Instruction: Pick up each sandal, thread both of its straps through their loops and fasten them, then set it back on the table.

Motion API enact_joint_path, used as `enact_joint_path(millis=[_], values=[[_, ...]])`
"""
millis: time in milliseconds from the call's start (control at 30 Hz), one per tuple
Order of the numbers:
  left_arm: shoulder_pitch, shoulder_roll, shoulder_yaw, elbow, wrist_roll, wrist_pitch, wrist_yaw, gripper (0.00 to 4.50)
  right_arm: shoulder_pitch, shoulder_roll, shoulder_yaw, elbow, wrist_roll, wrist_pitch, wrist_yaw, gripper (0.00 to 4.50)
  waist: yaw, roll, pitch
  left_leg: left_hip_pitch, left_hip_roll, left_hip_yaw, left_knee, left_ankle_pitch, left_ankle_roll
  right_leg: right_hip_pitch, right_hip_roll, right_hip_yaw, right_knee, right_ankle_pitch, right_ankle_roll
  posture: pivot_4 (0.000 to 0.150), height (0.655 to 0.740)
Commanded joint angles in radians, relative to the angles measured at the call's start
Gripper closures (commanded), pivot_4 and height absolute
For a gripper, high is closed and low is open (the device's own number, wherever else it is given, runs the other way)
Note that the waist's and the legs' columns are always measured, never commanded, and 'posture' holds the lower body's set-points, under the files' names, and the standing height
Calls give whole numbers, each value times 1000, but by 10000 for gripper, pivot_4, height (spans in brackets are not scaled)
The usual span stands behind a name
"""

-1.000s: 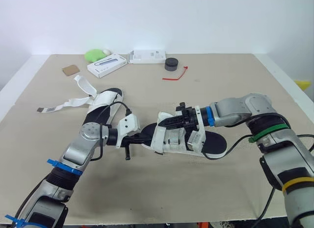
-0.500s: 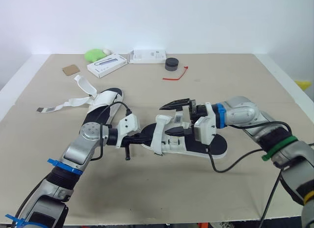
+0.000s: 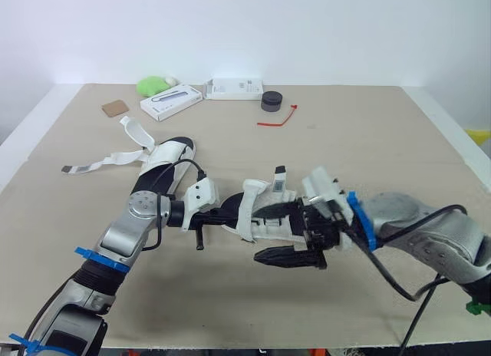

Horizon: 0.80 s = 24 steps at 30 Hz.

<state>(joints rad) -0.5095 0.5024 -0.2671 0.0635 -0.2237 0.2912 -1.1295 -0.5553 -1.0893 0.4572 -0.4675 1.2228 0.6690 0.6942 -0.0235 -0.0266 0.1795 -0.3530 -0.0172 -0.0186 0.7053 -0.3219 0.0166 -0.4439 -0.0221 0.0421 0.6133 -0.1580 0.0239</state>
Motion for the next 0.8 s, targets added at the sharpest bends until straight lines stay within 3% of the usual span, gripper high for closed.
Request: enact_joint_path(millis=[33,467,800], values=[[-16,2,4,6,0,-5,-12,45000,-2,58,-66,12,51,154,-86,2170,0,0,0,0,0,0,0,0,0,0,0,0,0,0,0,1500,7400],[-17,-9,14,2,4,-4,-1,45000,-54,289,-175,101,-11,466,-221,2170,2,0,0,-1,-3,0,0,0,0,0,1,1,0,2,-1,1500,7400],[-6,-7,13,-8,3,-5,10,45000,-70,362,-197,113,-140,548,-218,2170,2,0,0,-1,-2,0,0,0,0,0,1,1,0,1,2,1500,7400]])
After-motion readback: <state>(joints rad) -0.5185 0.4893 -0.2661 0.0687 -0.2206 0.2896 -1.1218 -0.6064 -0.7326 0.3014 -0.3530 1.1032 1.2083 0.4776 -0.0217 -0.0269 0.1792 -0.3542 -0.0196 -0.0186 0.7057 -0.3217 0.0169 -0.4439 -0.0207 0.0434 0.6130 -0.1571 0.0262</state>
